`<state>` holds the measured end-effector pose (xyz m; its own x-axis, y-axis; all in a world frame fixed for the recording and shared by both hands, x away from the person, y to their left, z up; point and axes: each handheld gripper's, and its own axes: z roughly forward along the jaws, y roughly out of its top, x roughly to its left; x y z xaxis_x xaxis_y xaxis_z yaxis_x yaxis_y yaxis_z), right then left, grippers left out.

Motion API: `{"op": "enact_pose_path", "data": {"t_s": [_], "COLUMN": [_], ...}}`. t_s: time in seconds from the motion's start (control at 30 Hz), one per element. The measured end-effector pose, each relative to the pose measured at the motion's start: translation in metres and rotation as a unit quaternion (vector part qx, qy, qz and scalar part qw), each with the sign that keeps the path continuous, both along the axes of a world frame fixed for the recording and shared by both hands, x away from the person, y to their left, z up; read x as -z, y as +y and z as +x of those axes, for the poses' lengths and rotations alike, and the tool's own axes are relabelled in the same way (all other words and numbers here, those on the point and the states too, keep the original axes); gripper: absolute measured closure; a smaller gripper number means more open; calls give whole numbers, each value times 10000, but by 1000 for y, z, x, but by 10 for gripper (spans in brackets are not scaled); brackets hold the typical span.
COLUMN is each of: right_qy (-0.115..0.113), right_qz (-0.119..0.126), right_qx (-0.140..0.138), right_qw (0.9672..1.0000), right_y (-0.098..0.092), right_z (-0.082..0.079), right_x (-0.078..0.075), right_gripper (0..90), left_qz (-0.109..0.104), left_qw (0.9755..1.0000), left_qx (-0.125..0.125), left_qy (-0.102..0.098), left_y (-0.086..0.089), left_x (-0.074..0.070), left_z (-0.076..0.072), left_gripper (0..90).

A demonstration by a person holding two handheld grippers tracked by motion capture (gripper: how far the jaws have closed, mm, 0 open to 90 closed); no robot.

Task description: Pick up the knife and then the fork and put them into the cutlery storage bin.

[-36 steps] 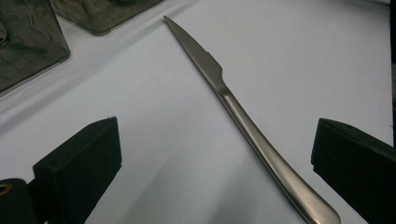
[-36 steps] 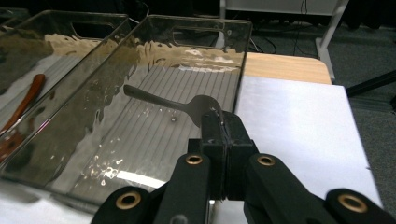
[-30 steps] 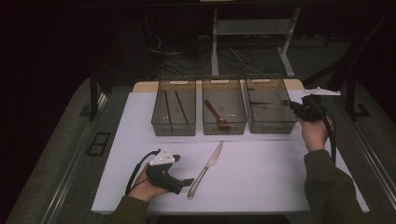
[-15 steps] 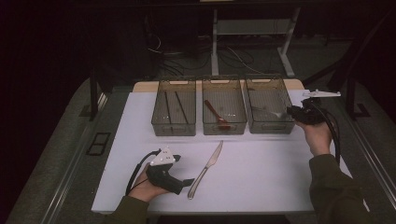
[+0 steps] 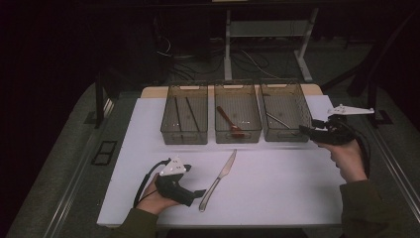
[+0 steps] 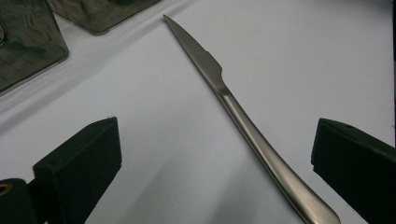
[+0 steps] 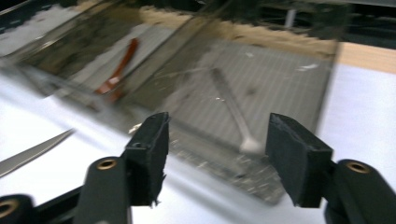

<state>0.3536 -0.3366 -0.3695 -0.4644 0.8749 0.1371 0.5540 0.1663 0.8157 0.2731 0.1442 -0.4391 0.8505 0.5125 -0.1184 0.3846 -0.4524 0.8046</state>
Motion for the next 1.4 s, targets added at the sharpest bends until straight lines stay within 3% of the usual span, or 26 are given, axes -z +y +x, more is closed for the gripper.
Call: {"op": "enact_pose_path", "data": {"t_s": [0.27, 0.4, 0.5, 0.6, 0.73, 0.9, 1.07, 1.13, 1.23, 1.33, 1.4], "right_qy": [126, 249, 324, 357, 458, 479, 496, 488, 507, 494, 479], "right_qz": [-13, -1, -83, -232, -242, -202, -273, -265, -239, -230, -228], "right_qx": [-707, -912, -1083, -1260, -1440, -1540, -1543, -1551, -1543, -1534, -1553], "right_qw": [9974, 9955, 9936, 9911, 9882, 9867, 9864, 9863, 9864, 9867, 9864], "right_y": [21, 28, 35, 42, 48, 52, 56, 56, 54, 53, 52], "right_z": [-30, -42, -53, -64, -77, -82, -82, -82, -82, -82, -82], "right_x": [14, 26, 38, 47, 57, 60, 64, 64, 63, 63, 62], "right_gripper": [311, 294, 279, 269, 262, 259, 257, 258, 257, 258, 257], "left_qz": [22, 50, 22, 136, 102, 409, 617, 690, 777, 727, 685], "left_qw": [10000, 9999, 9999, 9998, 9998, 9990, 9974, 9968, 9961, 9967, 9973], "left_qx": [-50, -91, -152, -122, -176, -158, -355, -384, -324, -253, -70], "left_qy": [24, 32, 58, 43, 52, 115, 133, 152, 246, 270, 273], "left_y": [0, 0, -2, -8, -22, -47, -71, -80, -93, -101, -107], "left_x": [0, -2, -3, -4, -6, -5, 1, 4, 10, 11, 12], "left_z": [0, 1, 3, 11, 23, 44, 65, 74, 79, 80, 78], "left_gripper": [16, 59, 106, 162, 327, 634, 845, 891, 891, 892, 892]}}
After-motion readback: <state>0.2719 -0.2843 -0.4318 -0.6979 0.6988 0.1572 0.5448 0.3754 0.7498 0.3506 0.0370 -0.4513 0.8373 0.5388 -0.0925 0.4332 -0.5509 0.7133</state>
